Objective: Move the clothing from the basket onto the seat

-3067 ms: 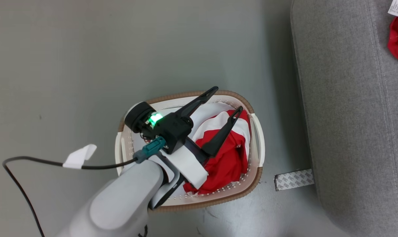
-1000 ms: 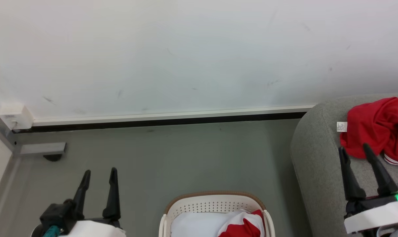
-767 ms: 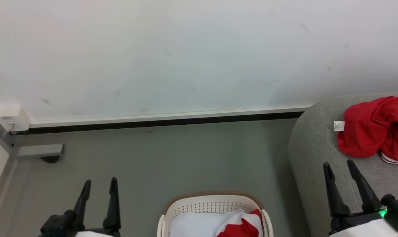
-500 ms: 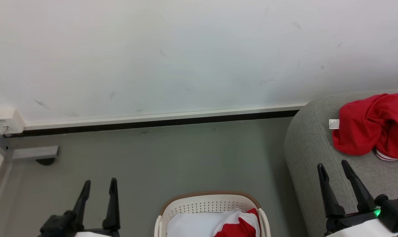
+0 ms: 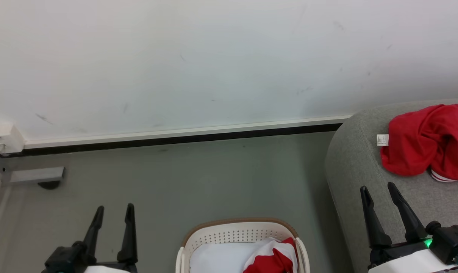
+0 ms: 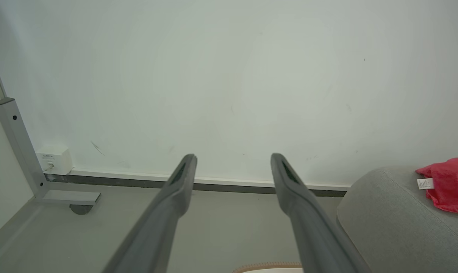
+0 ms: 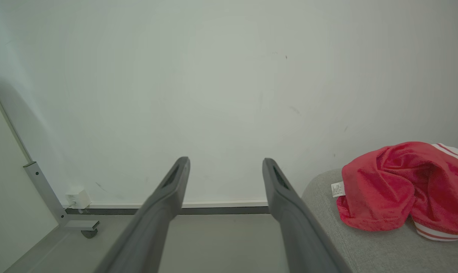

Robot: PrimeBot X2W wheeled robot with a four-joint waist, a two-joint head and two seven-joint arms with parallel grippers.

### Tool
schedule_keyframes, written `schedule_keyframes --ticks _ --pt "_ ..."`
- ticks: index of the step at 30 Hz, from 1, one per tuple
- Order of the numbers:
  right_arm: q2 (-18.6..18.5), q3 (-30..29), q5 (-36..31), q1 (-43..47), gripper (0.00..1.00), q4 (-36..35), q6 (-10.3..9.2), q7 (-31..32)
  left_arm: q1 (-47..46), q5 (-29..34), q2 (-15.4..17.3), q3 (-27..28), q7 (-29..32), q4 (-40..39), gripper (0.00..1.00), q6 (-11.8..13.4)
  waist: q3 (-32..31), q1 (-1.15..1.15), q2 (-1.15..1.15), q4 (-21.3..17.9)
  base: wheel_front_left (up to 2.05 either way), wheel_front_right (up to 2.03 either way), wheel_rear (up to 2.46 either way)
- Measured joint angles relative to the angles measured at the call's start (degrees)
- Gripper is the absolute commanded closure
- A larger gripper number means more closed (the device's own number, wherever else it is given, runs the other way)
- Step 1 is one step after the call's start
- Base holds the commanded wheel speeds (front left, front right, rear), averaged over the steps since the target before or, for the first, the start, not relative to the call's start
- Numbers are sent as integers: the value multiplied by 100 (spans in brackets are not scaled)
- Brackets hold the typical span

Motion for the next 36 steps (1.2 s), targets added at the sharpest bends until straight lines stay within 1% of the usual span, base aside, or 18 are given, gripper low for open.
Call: schedule_keyframes --ticks 10,17,21,28,36 --pt "29 -75 -5 -47 0 24 0 0 -110 40 -10 25 0 3 0 -24 104 1 0 -85 0 0 0" --pt "26 -151 -13 -129 0 16 0 0 -164 38 -13 -27 0 36 0 -32 178 1 0 -240 0 0 0" --pt "-35 -129 -46 -132 0 70 0 0 -233 33 -14 -108 0 46 0 -56 228 1 0 -342 0 0 0" --pt "-78 -222 -45 -294 0 66 0 0 -264 -2 -15 -156 0 292 0 -68 378 1 0 -663 0 0 0" --pt "-67 -308 -45 -458 0 16 0 0 -566 108 -14 -333 0 671 0 -171 710 1 0 -1094 0 0 0"
